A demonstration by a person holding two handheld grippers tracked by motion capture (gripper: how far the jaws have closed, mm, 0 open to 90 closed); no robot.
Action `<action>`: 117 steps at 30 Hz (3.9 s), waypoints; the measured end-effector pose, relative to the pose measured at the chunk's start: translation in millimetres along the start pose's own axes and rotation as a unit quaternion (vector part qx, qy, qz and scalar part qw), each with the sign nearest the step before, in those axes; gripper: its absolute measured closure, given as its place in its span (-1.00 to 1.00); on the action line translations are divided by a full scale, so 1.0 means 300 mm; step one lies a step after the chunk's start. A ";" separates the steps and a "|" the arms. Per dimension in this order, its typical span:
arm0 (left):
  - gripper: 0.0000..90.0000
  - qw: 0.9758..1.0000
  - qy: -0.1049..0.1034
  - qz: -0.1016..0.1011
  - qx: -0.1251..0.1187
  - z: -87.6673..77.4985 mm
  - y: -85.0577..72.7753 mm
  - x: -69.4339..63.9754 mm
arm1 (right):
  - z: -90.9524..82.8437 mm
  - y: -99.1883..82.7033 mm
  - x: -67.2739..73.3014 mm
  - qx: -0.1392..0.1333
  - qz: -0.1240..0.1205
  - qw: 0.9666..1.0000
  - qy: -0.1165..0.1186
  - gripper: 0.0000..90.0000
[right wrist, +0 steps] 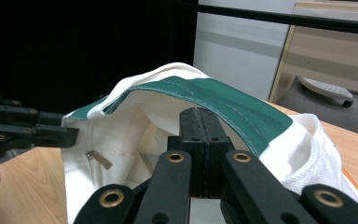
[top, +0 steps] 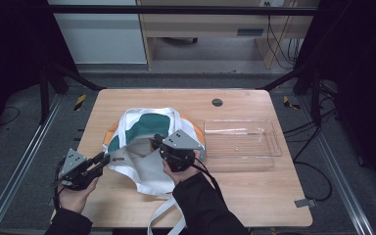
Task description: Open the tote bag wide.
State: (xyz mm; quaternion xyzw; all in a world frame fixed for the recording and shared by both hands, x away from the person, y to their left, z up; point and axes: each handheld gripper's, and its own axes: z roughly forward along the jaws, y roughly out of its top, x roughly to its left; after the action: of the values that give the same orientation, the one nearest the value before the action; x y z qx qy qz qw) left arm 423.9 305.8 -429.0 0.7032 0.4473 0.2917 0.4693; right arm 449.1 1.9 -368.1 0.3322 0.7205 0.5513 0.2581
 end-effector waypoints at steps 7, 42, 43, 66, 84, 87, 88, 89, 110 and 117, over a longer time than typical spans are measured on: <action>0.08 0.999 -0.003 0.001 -0.036 -0.048 0.035 -0.020 | -0.001 0.001 -0.003 0.002 -0.001 1.000 -0.003 1.00; 0.18 0.994 -0.043 0.103 -0.013 0.124 0.238 -0.217 | -0.004 -0.016 -0.024 0.009 0.006 1.000 -0.011 1.00; 0.22 0.994 -0.038 0.105 -0.010 0.128 0.237 -0.221 | -0.002 -0.016 -0.024 0.009 0.004 1.000 -0.011 1.00; 0.94 0.998 -0.024 0.052 -0.006 0.133 0.241 -0.208 | -0.045 -0.182 -0.033 0.058 0.005 0.998 0.018 1.00; 0.95 0.999 -0.026 0.041 -0.015 0.118 0.250 -0.209 | -0.034 -0.409 -0.034 0.142 0.021 0.989 0.019 1.00; 0.95 0.999 -0.028 0.039 -0.016 0.116 0.252 -0.207 | -0.030 -0.425 -0.030 0.150 0.026 0.988 0.020 1.00; 0.95 0.999 -0.028 0.038 -0.017 0.115 0.253 -0.207 | -0.027 -0.433 -0.029 0.154 0.024 0.987 0.021 1.00; 0.95 0.999 -0.028 0.038 -0.017 0.114 0.253 -0.207 | -0.024 -0.444 -0.028 0.159 0.023 0.987 0.021 1.00; 0.95 0.999 -0.036 0.031 -0.024 0.096 0.271 -0.202 | 0.001 -0.489 -0.046 0.195 0.026 0.980 0.008 1.00; 0.95 0.998 -0.038 0.033 -0.027 0.087 0.285 -0.206 | 0.002 -0.489 -0.048 0.198 0.034 0.980 0.010 1.00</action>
State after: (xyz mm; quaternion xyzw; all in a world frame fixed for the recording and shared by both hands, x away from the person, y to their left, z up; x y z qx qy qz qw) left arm 449.5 226.1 -359.7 0.7151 0.3977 0.2917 0.4953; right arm 430.5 -34.0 -510.1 0.3957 0.8060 0.4097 0.1607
